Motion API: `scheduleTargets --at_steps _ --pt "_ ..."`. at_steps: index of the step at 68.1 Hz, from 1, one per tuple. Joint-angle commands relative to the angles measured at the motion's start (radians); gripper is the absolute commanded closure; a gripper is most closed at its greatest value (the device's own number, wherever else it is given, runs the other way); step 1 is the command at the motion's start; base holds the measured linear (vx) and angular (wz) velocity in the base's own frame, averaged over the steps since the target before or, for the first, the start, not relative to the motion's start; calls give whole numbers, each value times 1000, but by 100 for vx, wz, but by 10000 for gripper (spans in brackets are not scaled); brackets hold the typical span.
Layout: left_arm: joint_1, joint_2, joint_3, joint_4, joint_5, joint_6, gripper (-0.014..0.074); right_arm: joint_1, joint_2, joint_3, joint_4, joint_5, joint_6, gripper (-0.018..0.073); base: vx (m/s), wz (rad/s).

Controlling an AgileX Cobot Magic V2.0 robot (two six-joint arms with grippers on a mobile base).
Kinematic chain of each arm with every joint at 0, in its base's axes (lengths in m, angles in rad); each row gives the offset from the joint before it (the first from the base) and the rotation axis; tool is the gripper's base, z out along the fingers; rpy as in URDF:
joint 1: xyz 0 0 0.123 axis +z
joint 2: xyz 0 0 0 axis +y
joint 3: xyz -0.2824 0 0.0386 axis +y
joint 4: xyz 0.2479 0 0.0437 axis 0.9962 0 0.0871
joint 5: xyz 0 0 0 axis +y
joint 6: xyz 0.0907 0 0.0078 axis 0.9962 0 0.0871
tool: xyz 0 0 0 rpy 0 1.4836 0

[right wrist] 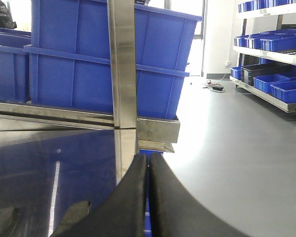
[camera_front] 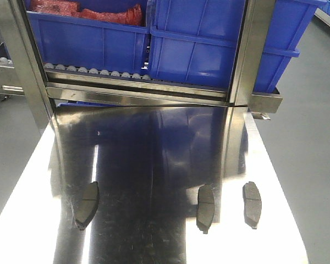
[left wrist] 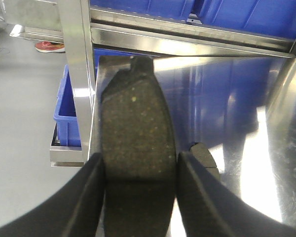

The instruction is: Move and align brake pads A on conveyor

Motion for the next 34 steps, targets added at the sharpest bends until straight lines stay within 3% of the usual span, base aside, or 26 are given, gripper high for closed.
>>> scheduleTargets --at_steps 1,34 --pt "-4 1 -28 -11 -86 -11 602 -7 -13 11 -3 -73 -4 571 0 0" --pt "-4 1 -28 -11 -86 -11 602 -7 -13 11 -3 -73 -4 571 0 0"
